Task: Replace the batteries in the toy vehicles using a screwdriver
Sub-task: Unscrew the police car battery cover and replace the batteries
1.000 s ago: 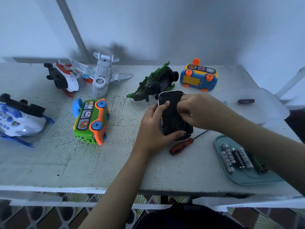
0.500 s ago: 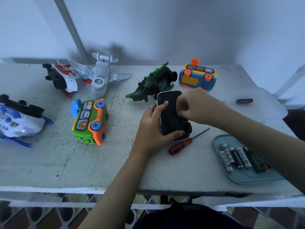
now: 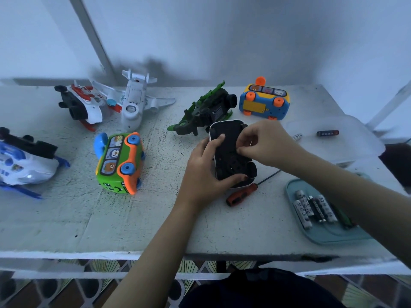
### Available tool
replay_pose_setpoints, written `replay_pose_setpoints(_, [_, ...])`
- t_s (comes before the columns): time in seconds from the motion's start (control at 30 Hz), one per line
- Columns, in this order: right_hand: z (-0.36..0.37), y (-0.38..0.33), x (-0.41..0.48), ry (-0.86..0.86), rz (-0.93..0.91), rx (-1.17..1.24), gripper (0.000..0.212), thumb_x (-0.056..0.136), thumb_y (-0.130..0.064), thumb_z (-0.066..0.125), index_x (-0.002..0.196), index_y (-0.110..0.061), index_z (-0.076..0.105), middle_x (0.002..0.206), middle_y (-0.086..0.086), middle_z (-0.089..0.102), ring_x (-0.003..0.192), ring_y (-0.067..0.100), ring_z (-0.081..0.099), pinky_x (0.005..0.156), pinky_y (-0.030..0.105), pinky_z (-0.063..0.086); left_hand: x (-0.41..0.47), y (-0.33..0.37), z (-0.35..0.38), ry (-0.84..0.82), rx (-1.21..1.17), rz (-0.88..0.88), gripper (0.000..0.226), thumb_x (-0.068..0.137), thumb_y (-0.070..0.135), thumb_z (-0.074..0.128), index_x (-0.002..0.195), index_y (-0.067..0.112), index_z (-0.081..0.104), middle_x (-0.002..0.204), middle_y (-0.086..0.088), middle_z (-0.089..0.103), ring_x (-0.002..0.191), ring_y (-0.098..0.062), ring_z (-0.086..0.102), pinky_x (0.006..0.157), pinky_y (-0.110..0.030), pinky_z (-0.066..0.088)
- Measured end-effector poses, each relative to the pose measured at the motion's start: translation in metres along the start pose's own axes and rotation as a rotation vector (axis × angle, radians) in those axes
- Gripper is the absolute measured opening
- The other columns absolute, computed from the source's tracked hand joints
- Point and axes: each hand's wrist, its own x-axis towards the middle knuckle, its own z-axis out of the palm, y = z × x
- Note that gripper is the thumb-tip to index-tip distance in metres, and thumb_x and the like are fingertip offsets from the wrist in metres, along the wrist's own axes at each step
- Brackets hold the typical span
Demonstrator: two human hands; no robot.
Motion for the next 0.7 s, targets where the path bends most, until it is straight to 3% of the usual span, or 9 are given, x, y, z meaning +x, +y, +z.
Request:
replay_pose_setpoints(0.17, [0.000, 0.004, -0.002, 0.000, -0.153, -0.146, 0.009, 0.077, -0.004, 0.067, 0.078, -0.011, 0.073, 0.068, -0.005, 0.062, 0.058, 0.002, 0.051, 0.058, 0.006, 0.035, -0.001, 0.000, 0.000, 0.002, -0.014, -0.002, 0.090, 0.064, 0.057, 0.077, 0.142, 0.025, 0.043, 0.131, 0.002, 0.048, 0.120, -0.003, 0.041, 0.099, -0.001, 0.025])
replay_pose_setpoints(0.37, [0.000, 0.010, -0.005, -0.004, -0.262, -0.193, 0.009, 0.076, -0.002, 0.067, 0.079, -0.009, 0.071, 0.072, 0.003, 0.061, 0.062, 0.012, 0.051, 0.059, 0.024, 0.044, 0.000, 0.000, -0.001, -0.004, -0.015, 0.002, 0.090, 0.065, 0.057, 0.077, 0.142, 0.025, 0.042, 0.132, 0.001, 0.048, 0.121, -0.004, 0.041, 0.098, -0.001, 0.026])
replay_pose_setpoints(0.53, [0.000, 0.014, -0.004, -0.016, -0.262, -0.181, 0.005, 0.078, -0.004, 0.067, 0.079, -0.008, 0.067, 0.072, -0.003, 0.054, 0.062, 0.000, 0.046, 0.059, 0.011, 0.037, 0.000, 0.000, -0.001, -0.002, -0.012, 0.003, 0.091, 0.065, 0.058, 0.076, 0.142, 0.025, 0.042, 0.132, 0.001, 0.048, 0.121, -0.005, 0.042, 0.099, -0.003, 0.027])
replay_pose_setpoints(0.7, [0.001, 0.015, -0.001, -0.034, -0.250, -0.185, 0.004, 0.079, -0.006, 0.066, 0.079, -0.010, 0.066, 0.071, -0.006, 0.051, 0.063, -0.002, 0.046, 0.060, 0.010, 0.035, 0.000, 0.001, -0.001, -0.004, -0.010, 0.003, 0.090, 0.065, 0.058, 0.076, 0.142, 0.023, 0.043, 0.131, 0.001, 0.048, 0.120, -0.005, 0.042, 0.097, 0.000, 0.026])
